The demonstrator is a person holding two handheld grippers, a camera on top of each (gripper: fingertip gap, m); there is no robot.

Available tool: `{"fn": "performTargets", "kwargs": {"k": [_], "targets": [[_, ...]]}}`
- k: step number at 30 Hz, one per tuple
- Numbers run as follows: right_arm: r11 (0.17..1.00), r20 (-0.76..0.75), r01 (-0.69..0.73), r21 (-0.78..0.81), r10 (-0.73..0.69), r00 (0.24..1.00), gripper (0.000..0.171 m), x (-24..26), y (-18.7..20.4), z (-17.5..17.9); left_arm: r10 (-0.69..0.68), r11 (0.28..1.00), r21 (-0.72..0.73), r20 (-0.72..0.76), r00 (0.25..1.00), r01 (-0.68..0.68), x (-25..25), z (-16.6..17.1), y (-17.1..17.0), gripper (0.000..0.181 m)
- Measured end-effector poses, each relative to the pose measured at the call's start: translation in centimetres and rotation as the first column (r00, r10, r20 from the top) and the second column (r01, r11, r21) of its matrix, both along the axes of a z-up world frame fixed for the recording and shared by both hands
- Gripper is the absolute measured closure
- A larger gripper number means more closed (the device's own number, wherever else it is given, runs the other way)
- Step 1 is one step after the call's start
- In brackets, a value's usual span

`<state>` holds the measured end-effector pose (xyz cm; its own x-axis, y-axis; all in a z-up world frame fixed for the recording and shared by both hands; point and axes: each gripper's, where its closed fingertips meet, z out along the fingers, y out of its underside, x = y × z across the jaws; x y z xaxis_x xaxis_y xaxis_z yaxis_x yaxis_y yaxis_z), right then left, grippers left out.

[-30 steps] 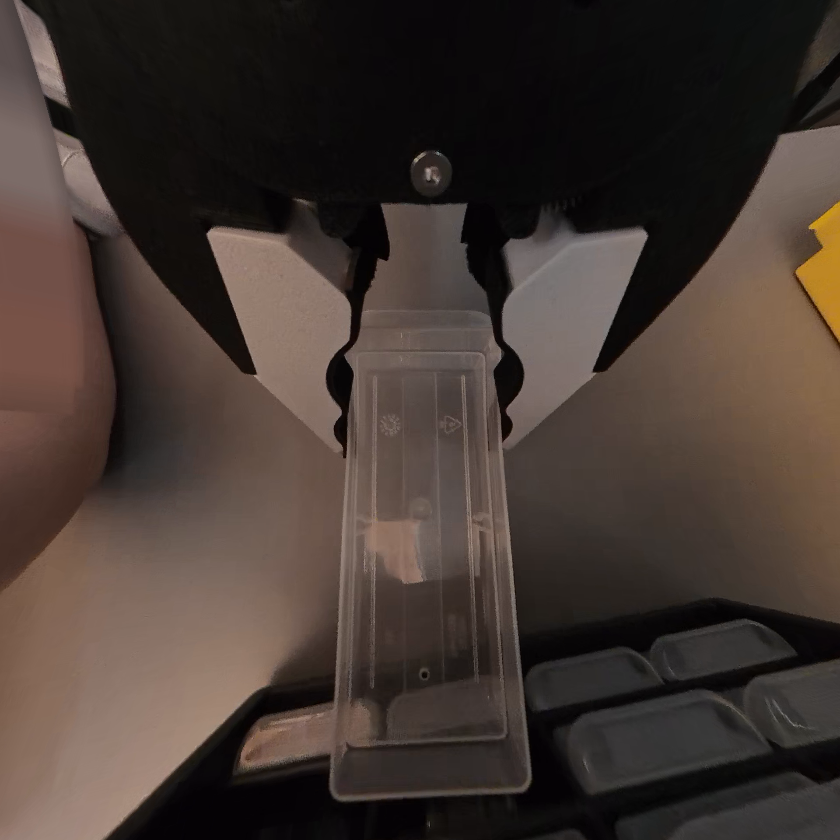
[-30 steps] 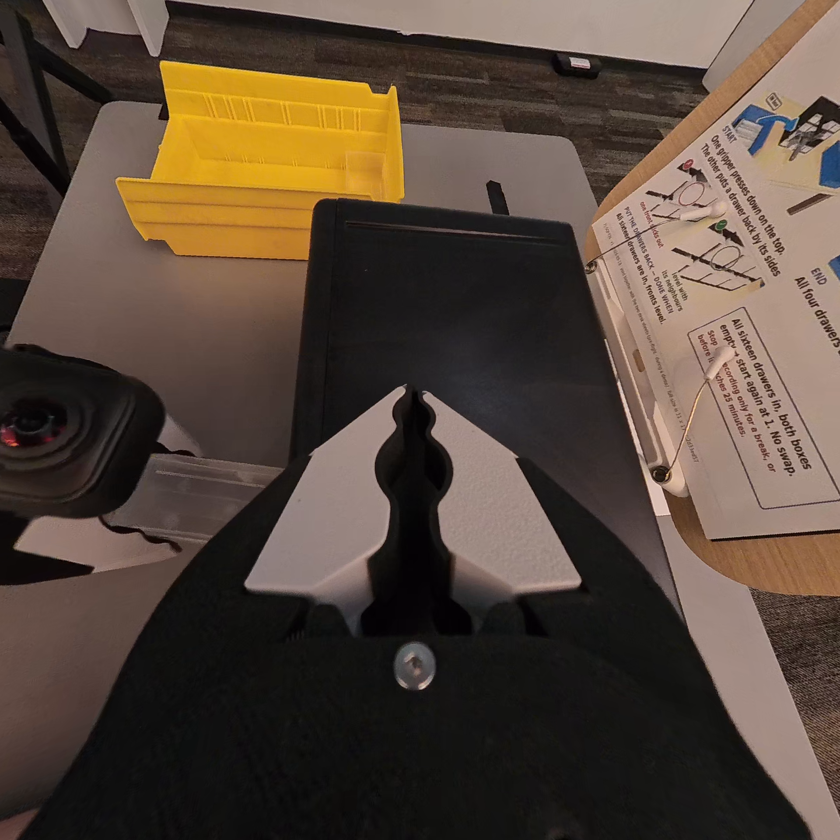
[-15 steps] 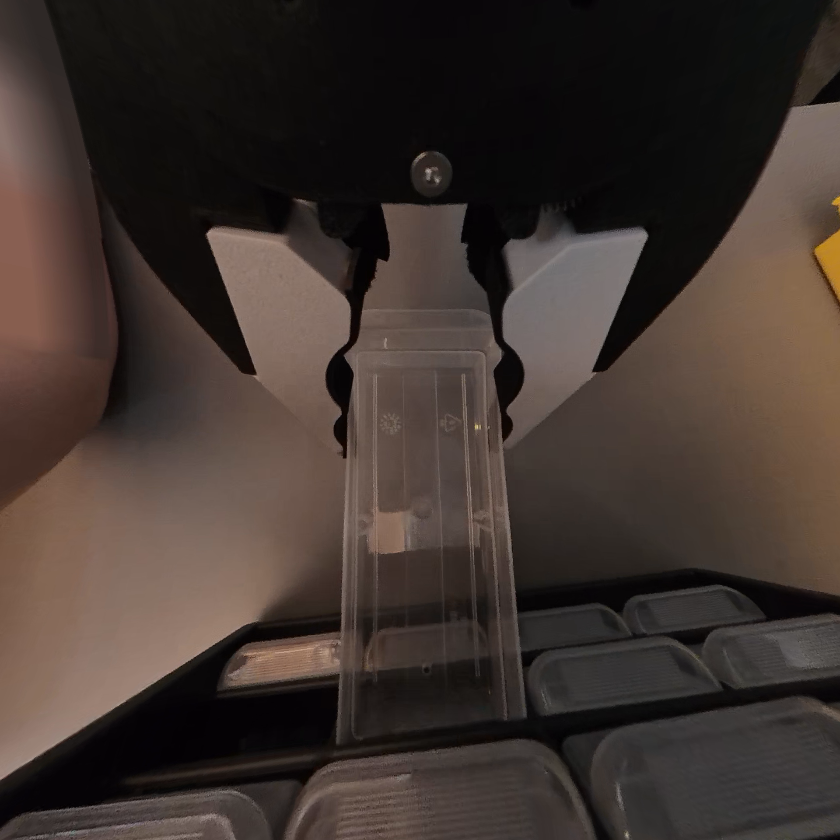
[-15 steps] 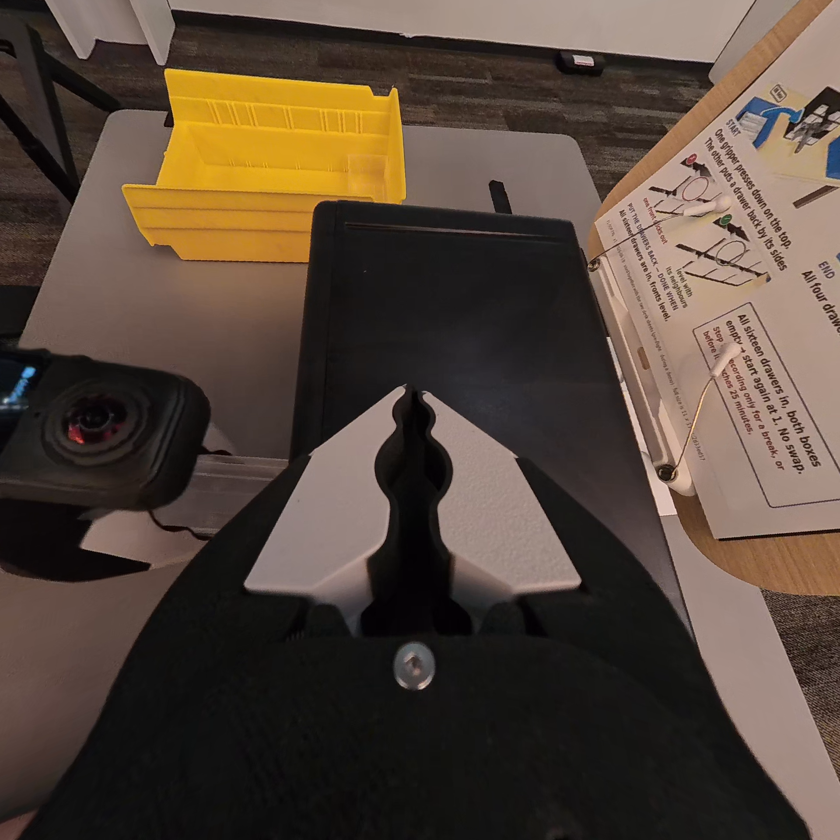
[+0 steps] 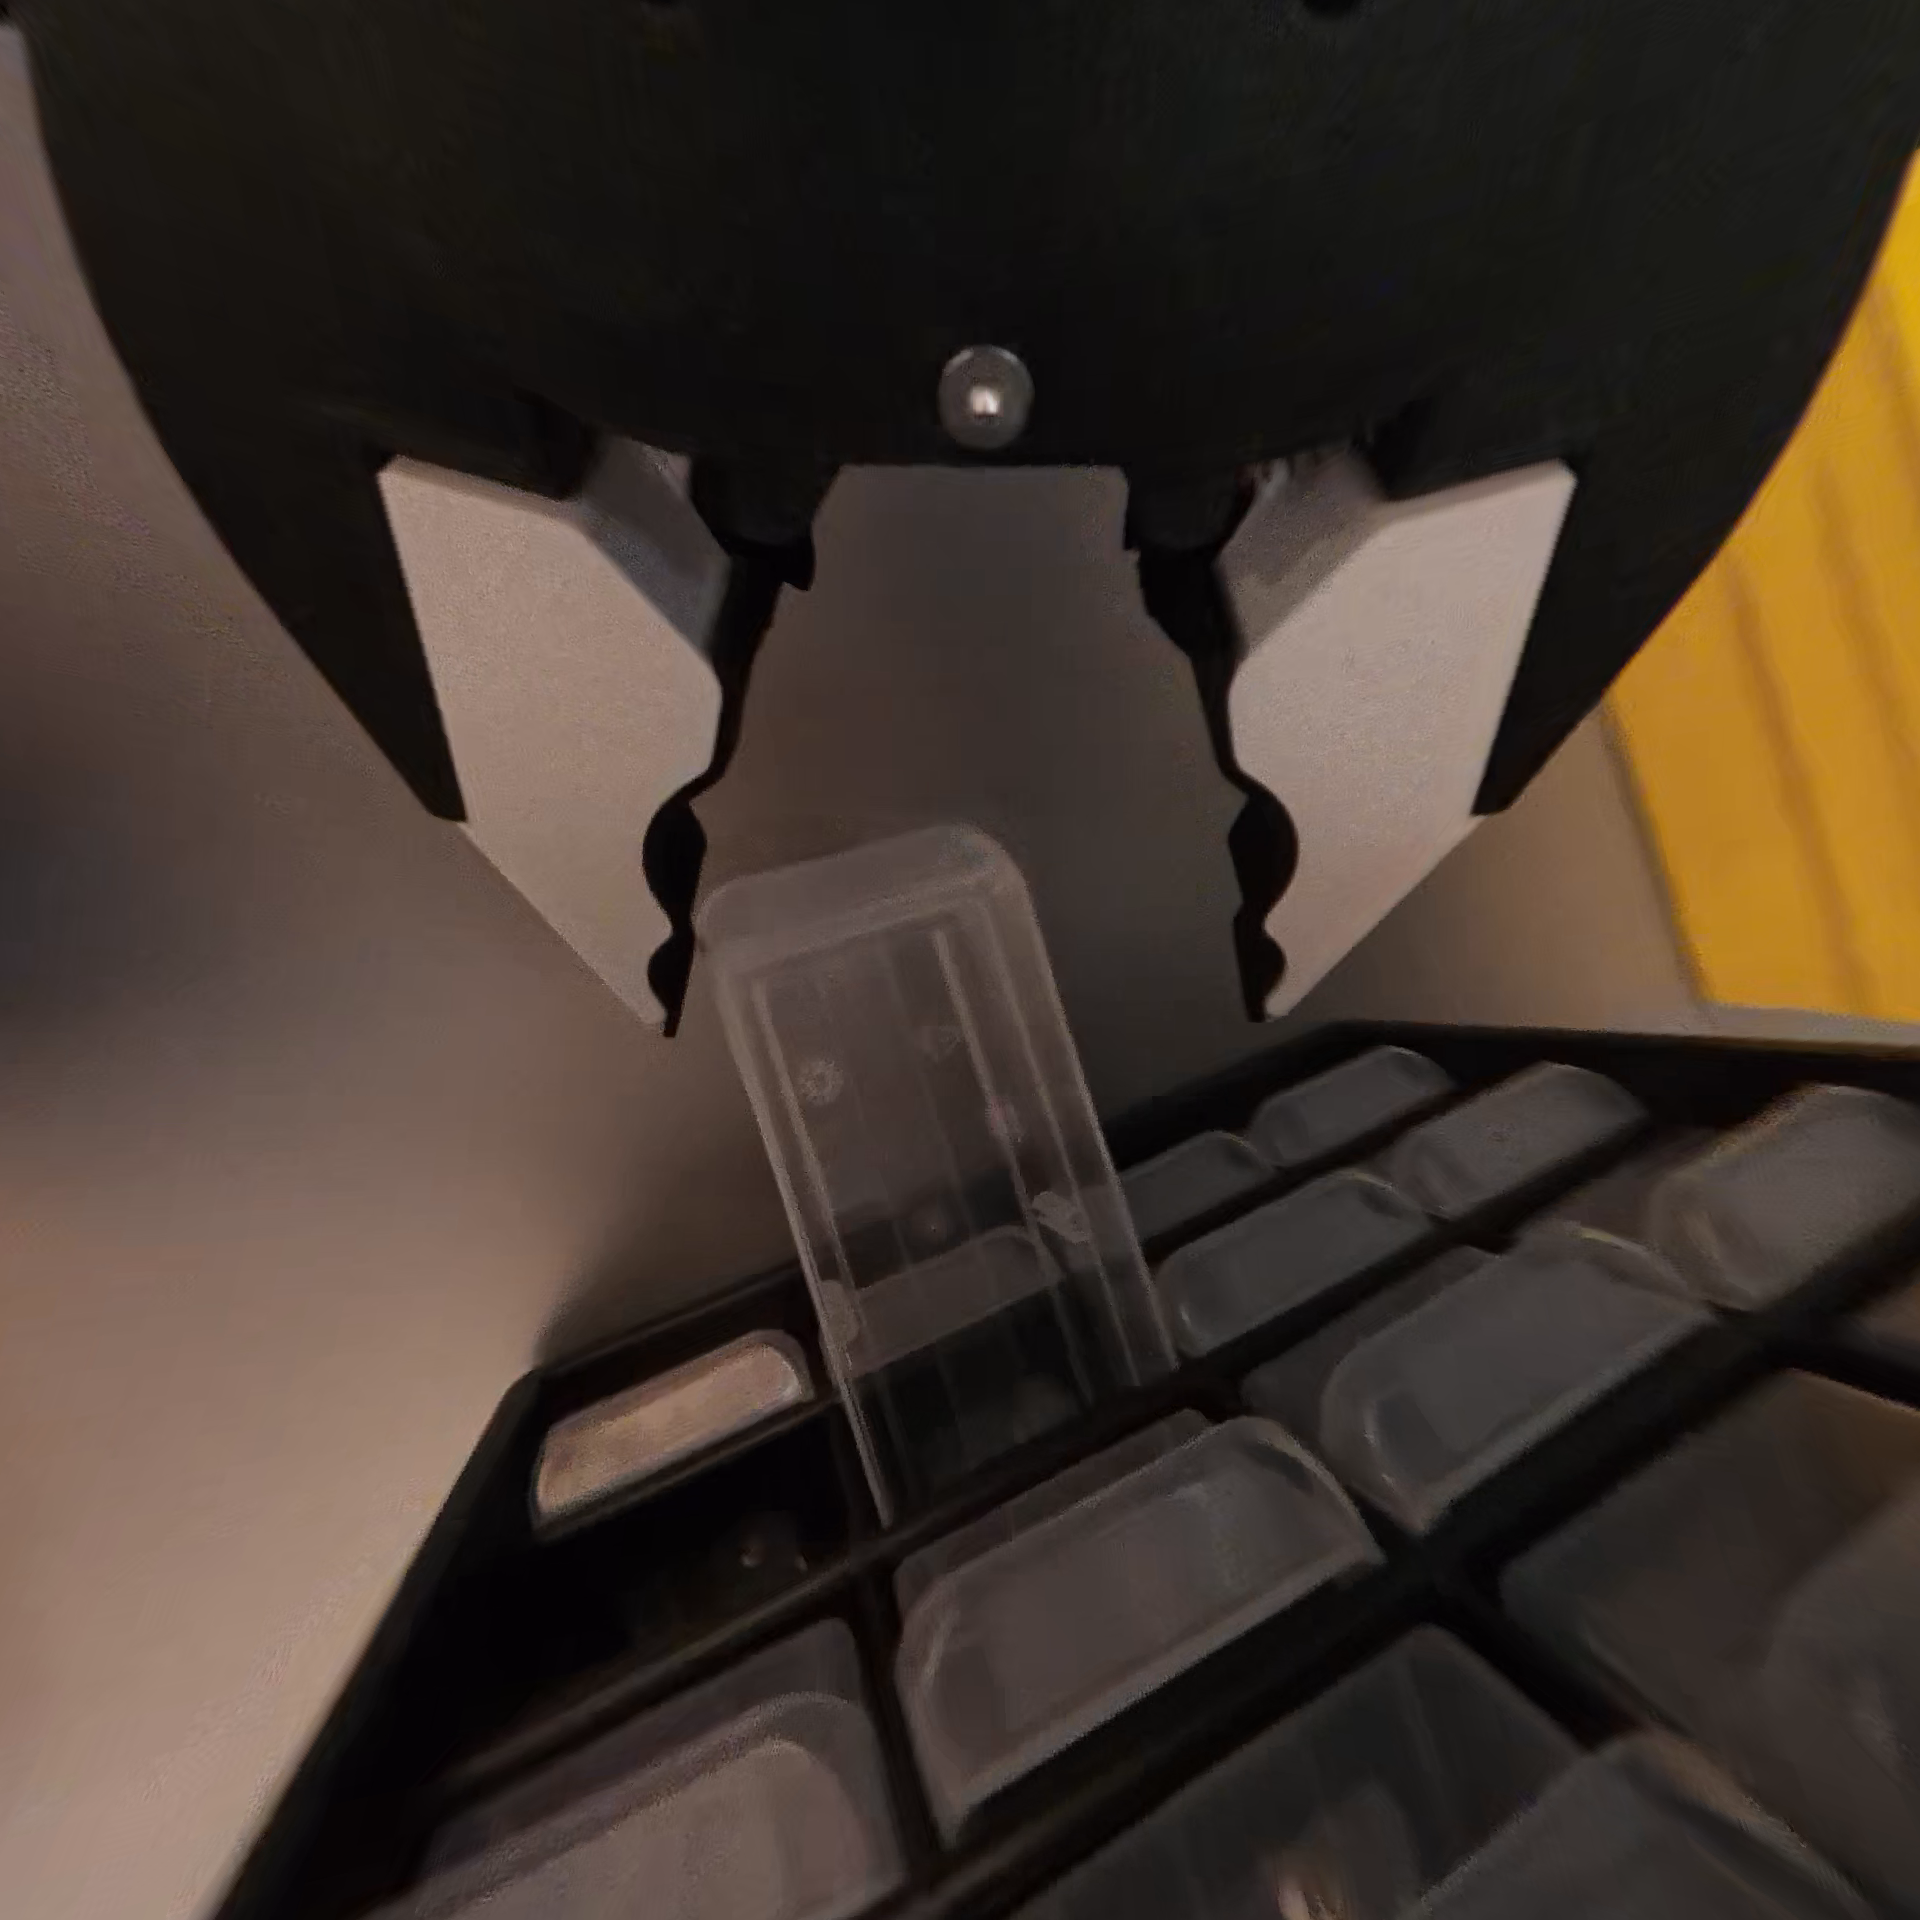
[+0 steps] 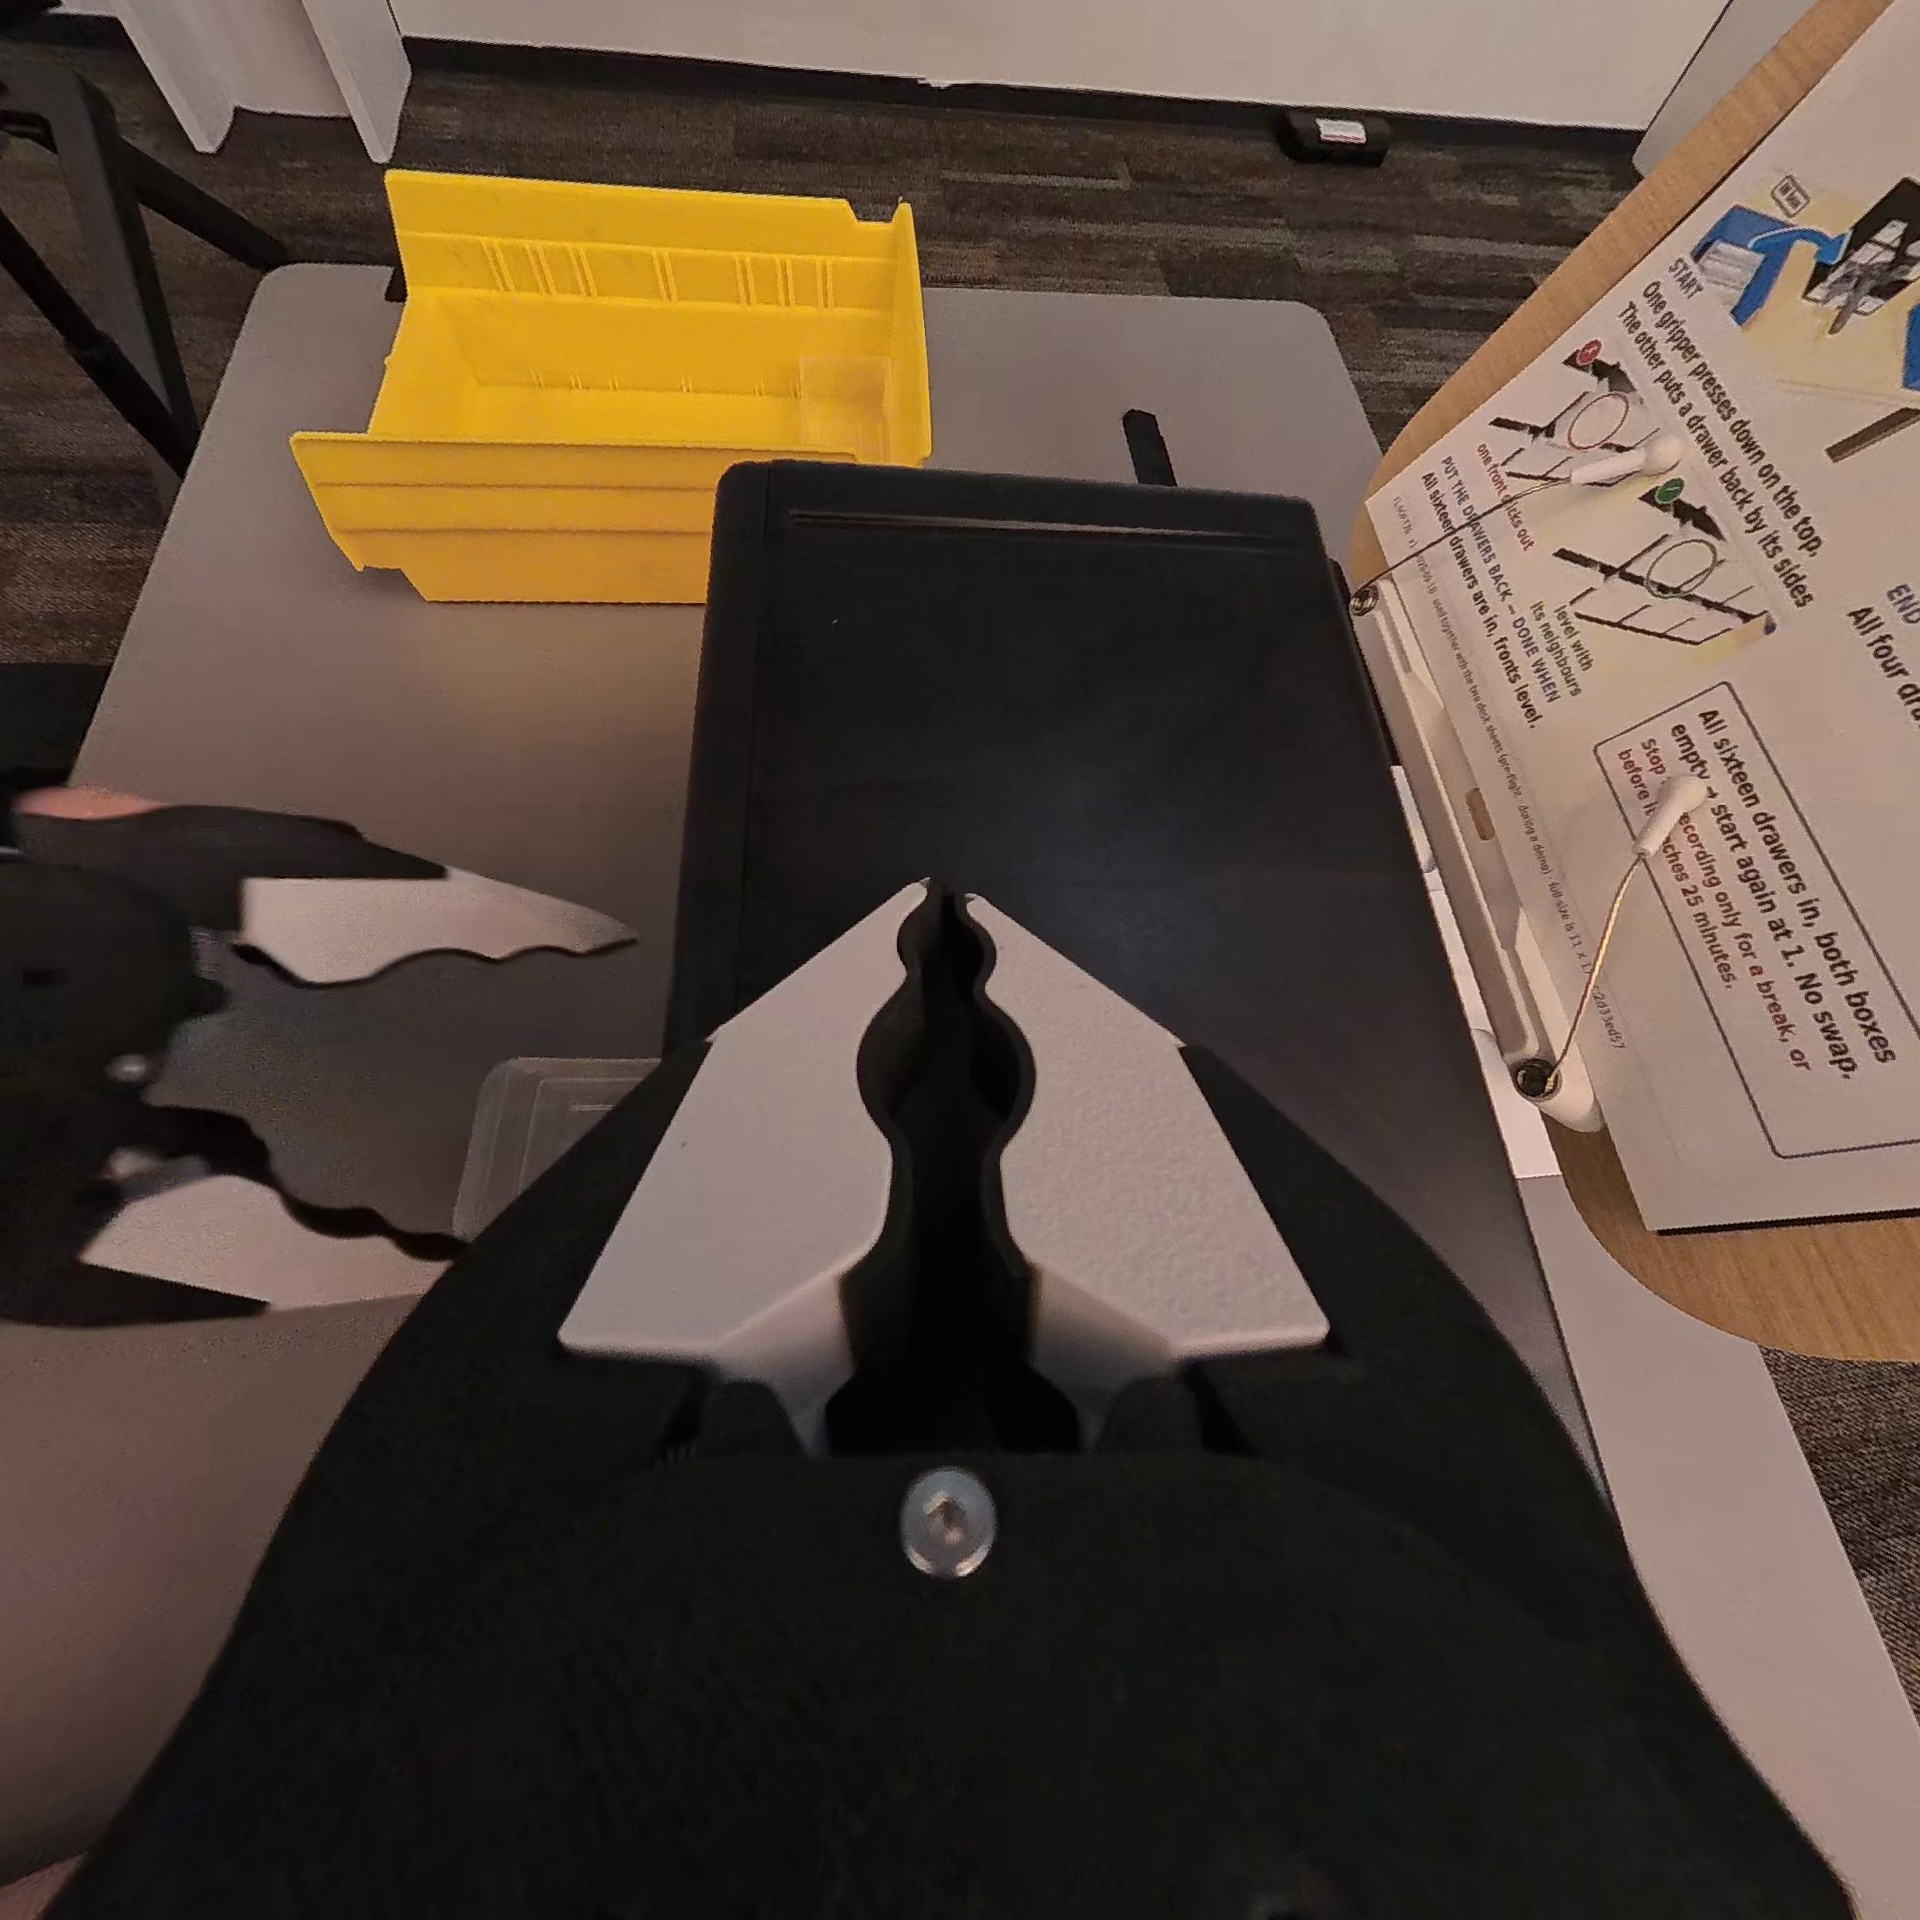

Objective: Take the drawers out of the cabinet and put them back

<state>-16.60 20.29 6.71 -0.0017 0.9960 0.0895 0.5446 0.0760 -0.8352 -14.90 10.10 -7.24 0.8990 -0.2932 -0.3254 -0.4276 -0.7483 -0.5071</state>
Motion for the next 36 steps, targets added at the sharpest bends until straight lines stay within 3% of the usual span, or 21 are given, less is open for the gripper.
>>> {"fn": "performTargets", "kwargs": {"k": [3,6,10,12,16,22,36], "targets": [[1.0,0.002,0.001,-0.006,-0.001,1.0,0.171,0.0,0.0,0.0,-0.166,0.975,0.12,-0.157,0.973,0.186,-0.2,0.8,-1.9,0.078],[1.0,0.0,0.002,-0.01,-0.002,1.0,0.171,0.0,0.0,0.0,-0.304,0.928,0.127,-0.287,0.908,0.351,0.5,-0.6,-4.3,0.098],[1.0,-0.002,0.006,-0.013,-0.006,1.0,0.171,0.0,0.1,0.0,-0.257,0.878,0.2,-0.569,0.781,0.435,-0.9,-0.2,-4.2,0.125],[1.0,-0.003,0.006,-0.012,-0.006,1.0,0.171,0.0,0.1,0.0,-0.26,0.849,0.209,-0.634,0.728,0.485,-0.6,0.0,-3.8,0.144],[1.0,-0.003,0.006,-0.021,-0.006,1.0,0.171,0.0,0.1,0.0,-0.28,0.825,0.198,-0.671,0.686,0.53,-0.3,-0.3,-3.0,0.144],[1.0,-0.004,0.003,-0.03,-0.004,1.0,0.171,0.0,0.1,0.0,-0.263,0.762,0.234,-0.741,0.617,0.605,0.8,0.3,-1.7,0.163],[0.999,-0.004,0.004,-0.033,-0.004,1.0,0.171,0.0,0.1,0.0,-0.115,0.796,0.361,-0.697,0.708,0.485,0.4,1.2,6.1,0.161]]}}
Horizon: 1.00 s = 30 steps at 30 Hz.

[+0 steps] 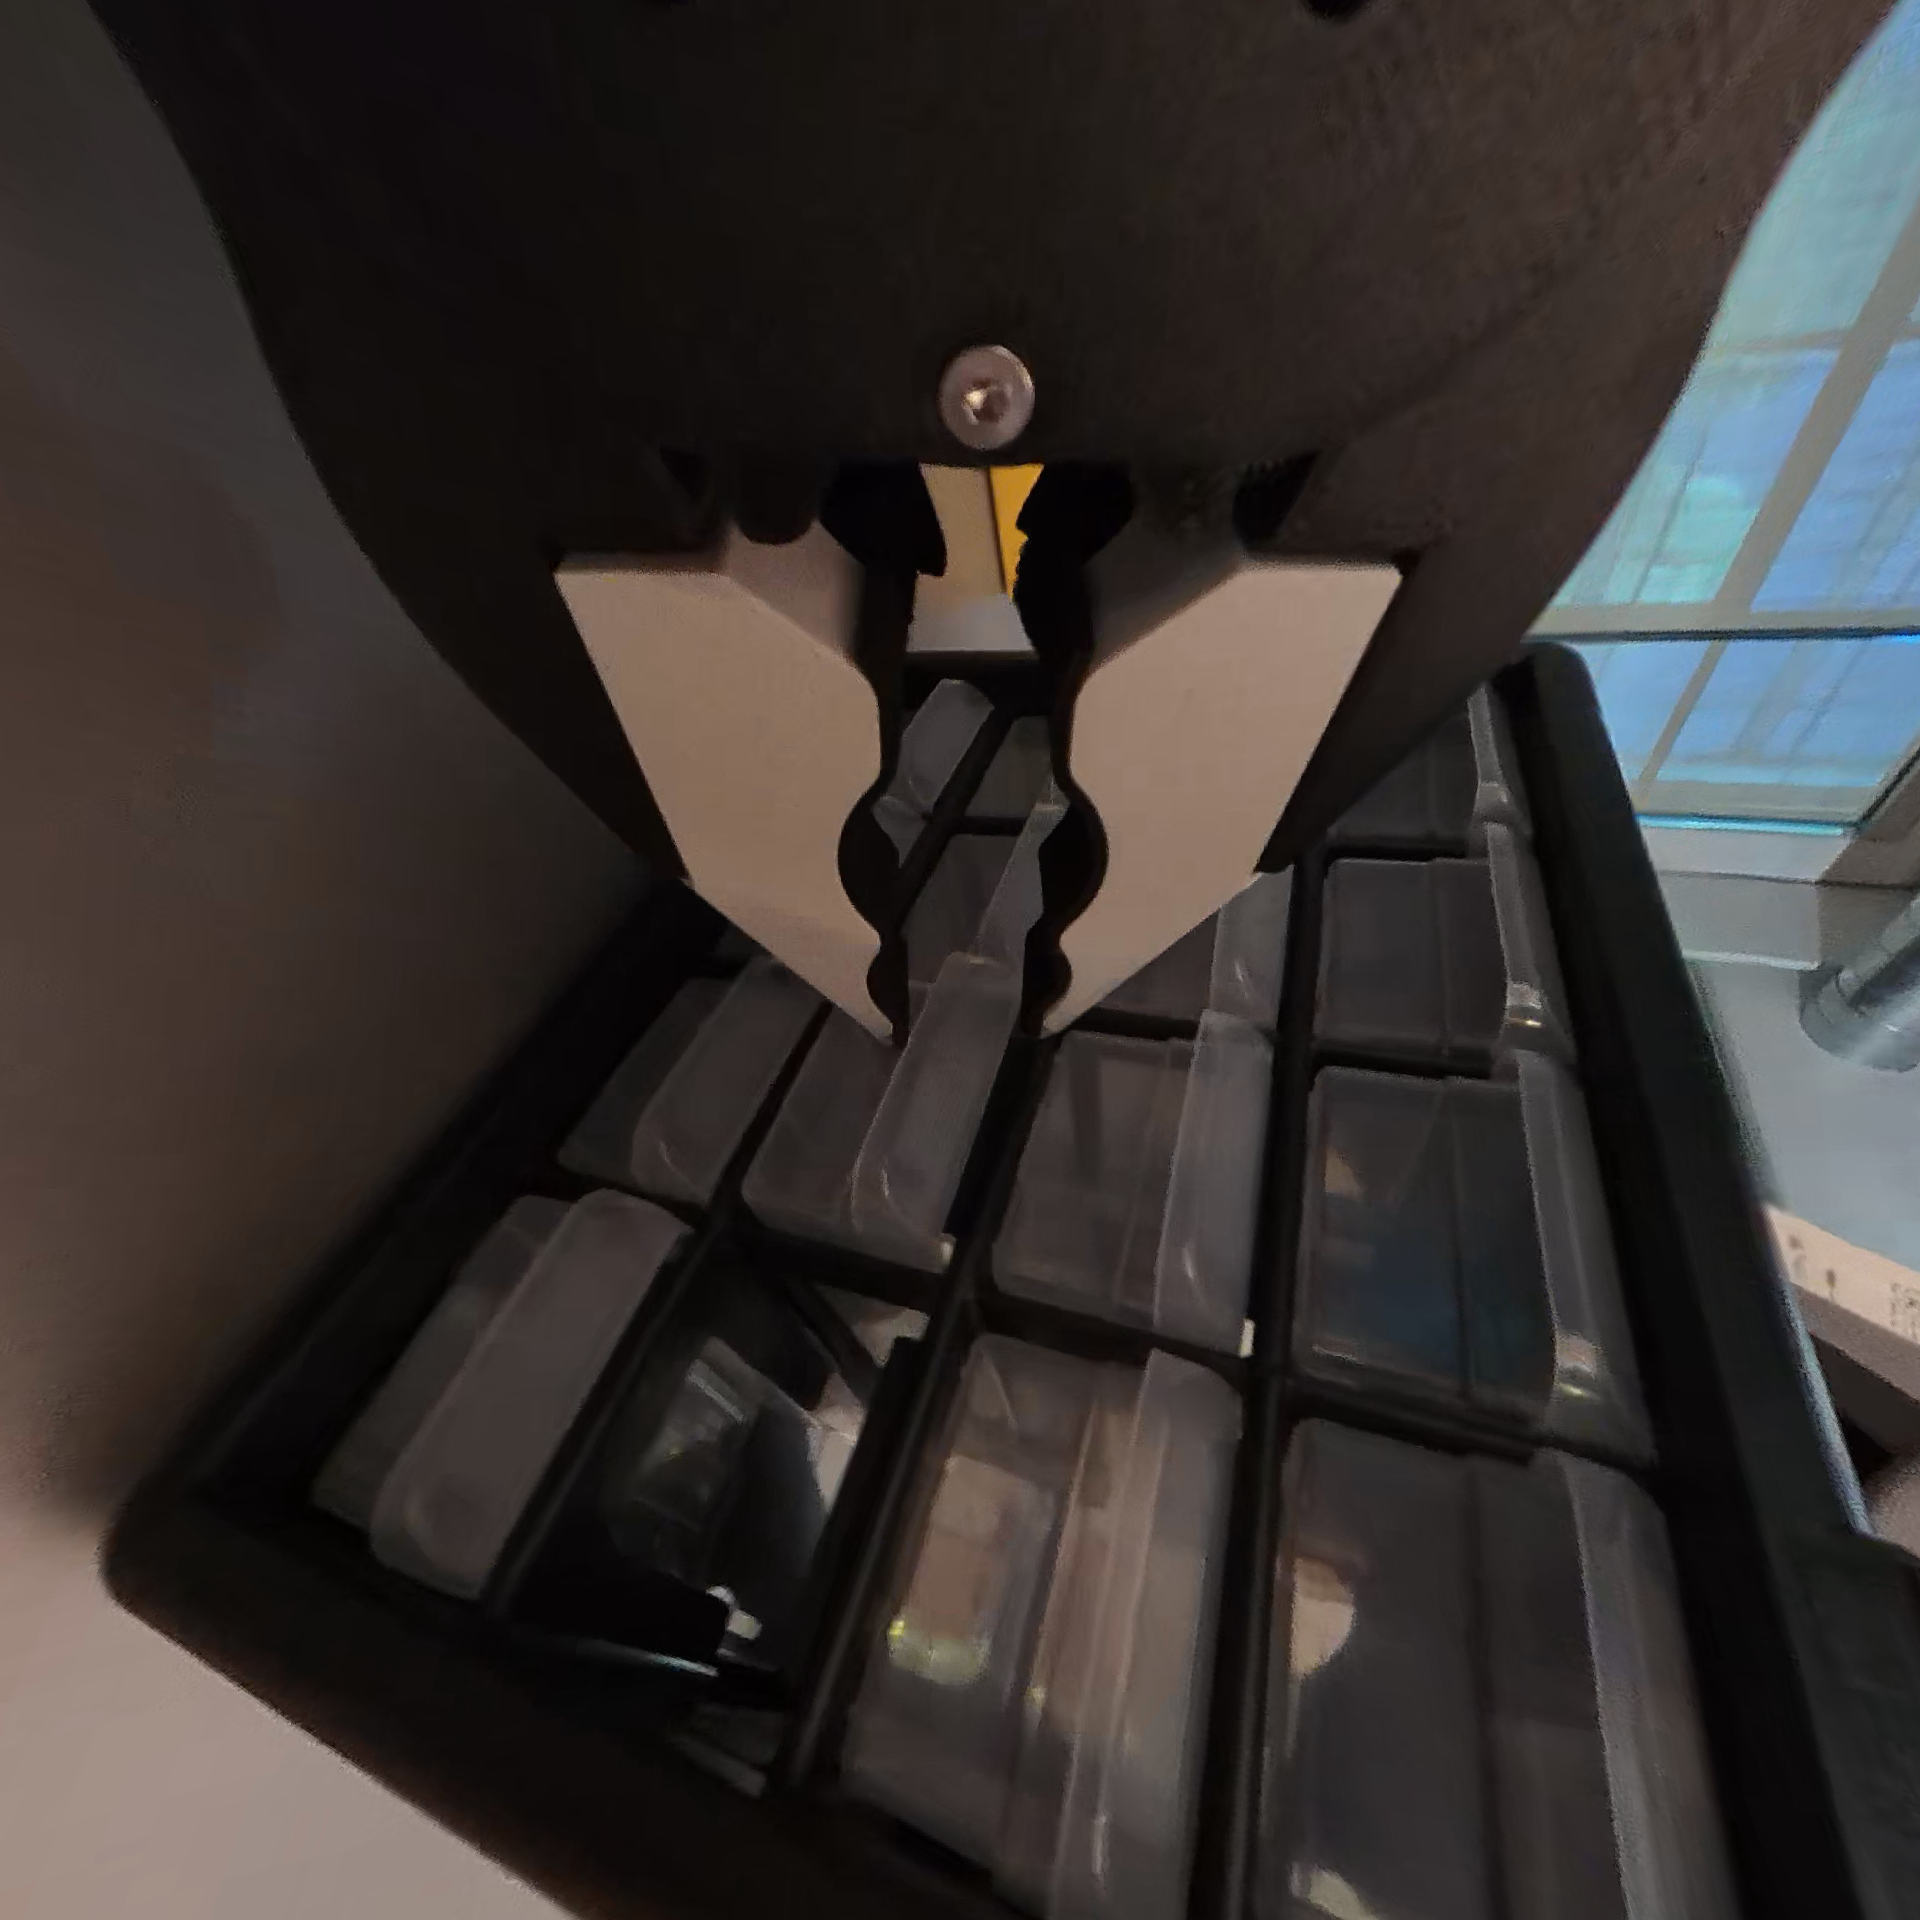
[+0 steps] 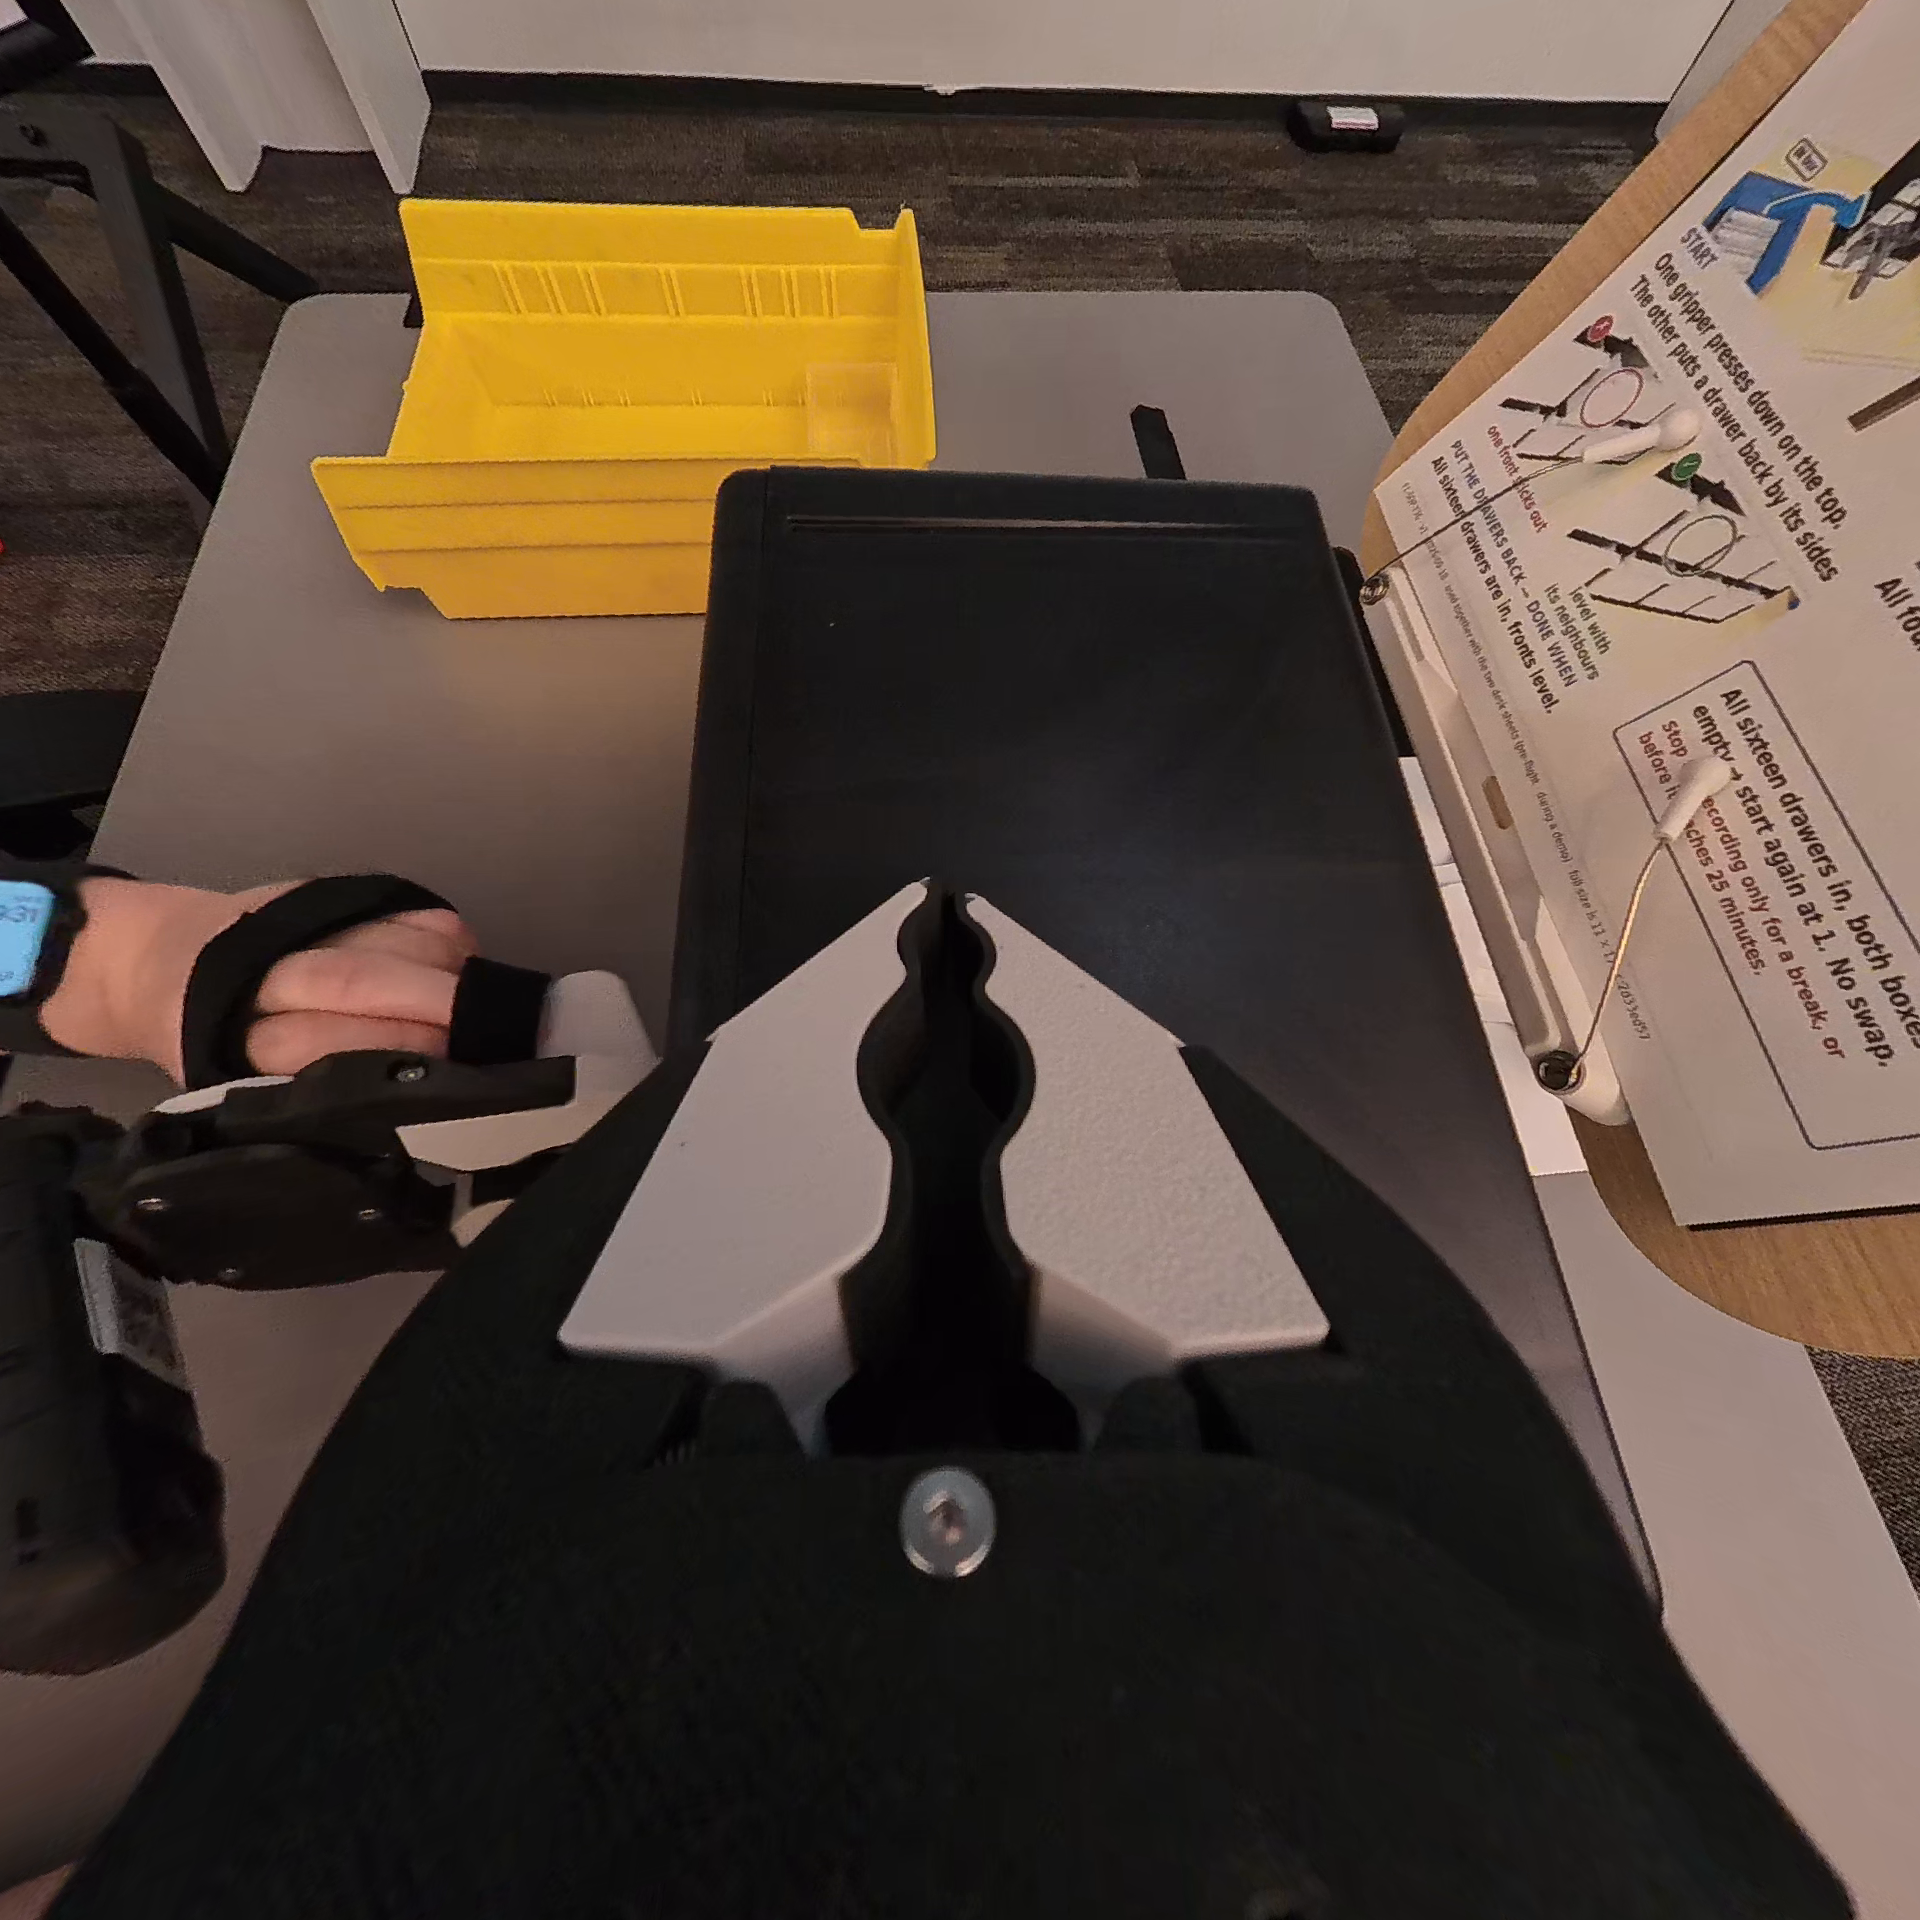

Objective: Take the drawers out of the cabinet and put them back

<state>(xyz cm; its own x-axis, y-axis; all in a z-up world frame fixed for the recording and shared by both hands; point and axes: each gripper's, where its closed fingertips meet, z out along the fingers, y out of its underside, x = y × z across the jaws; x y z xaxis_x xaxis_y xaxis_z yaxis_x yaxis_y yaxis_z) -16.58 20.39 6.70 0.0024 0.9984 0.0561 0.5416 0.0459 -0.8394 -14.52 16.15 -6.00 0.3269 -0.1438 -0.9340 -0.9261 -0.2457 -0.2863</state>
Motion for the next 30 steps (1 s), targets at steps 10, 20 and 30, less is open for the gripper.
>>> {"fn": "performTargets", "kwargs": {"k": [10,20,30], "targets": [[1.0,-0.002,-0.004,-0.012,0.004,1.0,0.171,0.0,0.0,0.0,-0.002,0.997,0.072,0.002,1.0,0.002,-0.4,1.3,-1.8,0.161],[0.999,0.033,0.023,0.03,-0.024,0.999,0.171,0.0,0.1,-0.2,0.299,0.91,0.172,0.36,0.884,-0.377,-21.8,11.0,-11.0,0.161],[0.999,-0.004,0.044,0.009,-0.044,0.999,0.171,0.1,0.3,0.0,-0.027,0.997,-0.021,0.775,0.631,0.069,-18.8,10.9,-12.1,0.181]]}}
